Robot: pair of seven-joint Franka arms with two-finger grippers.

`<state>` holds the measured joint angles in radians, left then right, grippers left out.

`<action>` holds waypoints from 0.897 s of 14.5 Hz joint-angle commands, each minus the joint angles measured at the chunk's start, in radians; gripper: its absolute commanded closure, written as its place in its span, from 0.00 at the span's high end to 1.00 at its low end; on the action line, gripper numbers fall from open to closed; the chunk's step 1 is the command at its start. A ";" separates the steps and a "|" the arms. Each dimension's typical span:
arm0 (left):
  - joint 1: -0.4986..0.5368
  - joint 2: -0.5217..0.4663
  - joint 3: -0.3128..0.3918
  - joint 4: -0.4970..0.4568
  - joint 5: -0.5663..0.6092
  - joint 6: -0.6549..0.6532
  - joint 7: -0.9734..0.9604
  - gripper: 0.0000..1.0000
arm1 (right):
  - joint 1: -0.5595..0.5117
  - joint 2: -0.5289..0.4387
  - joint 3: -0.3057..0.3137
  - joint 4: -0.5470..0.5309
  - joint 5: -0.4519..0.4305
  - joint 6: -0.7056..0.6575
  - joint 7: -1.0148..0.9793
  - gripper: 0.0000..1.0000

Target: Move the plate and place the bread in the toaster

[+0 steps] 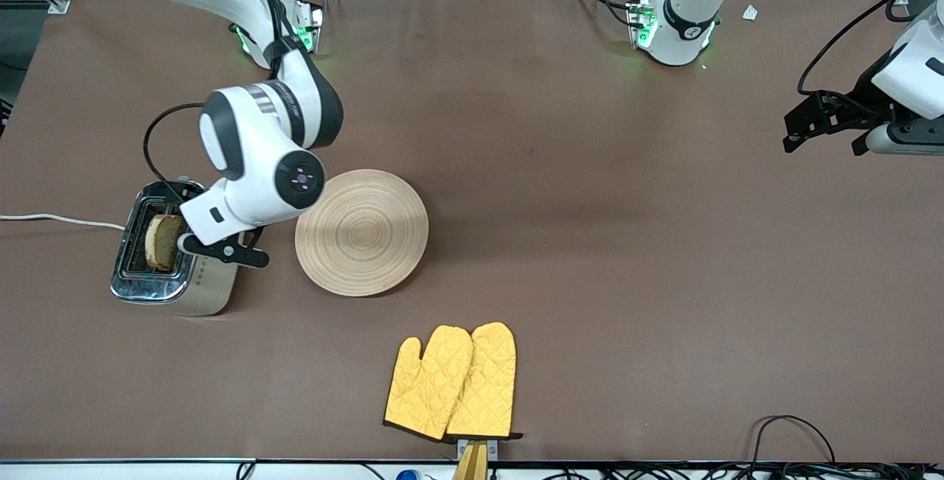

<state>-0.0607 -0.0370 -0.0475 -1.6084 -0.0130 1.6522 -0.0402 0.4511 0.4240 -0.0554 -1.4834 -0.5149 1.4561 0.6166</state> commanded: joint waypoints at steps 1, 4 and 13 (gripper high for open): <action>-0.004 0.006 -0.005 0.010 0.024 0.043 -0.033 1.00 | -0.075 -0.031 0.003 0.069 0.174 0.006 -0.026 1.00; -0.002 0.005 -0.006 0.004 0.024 0.046 -0.038 1.00 | -0.124 -0.135 0.003 0.040 0.269 0.024 -0.130 1.00; -0.001 0.008 -0.006 0.011 0.024 0.037 -0.024 1.00 | -0.419 -0.450 0.009 -0.209 0.512 0.090 -0.526 1.00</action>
<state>-0.0613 -0.0337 -0.0497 -1.6085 -0.0130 1.6932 -0.0597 0.0962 0.0656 -0.0637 -1.5941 -0.0558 1.5106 0.1673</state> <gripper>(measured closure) 0.000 0.000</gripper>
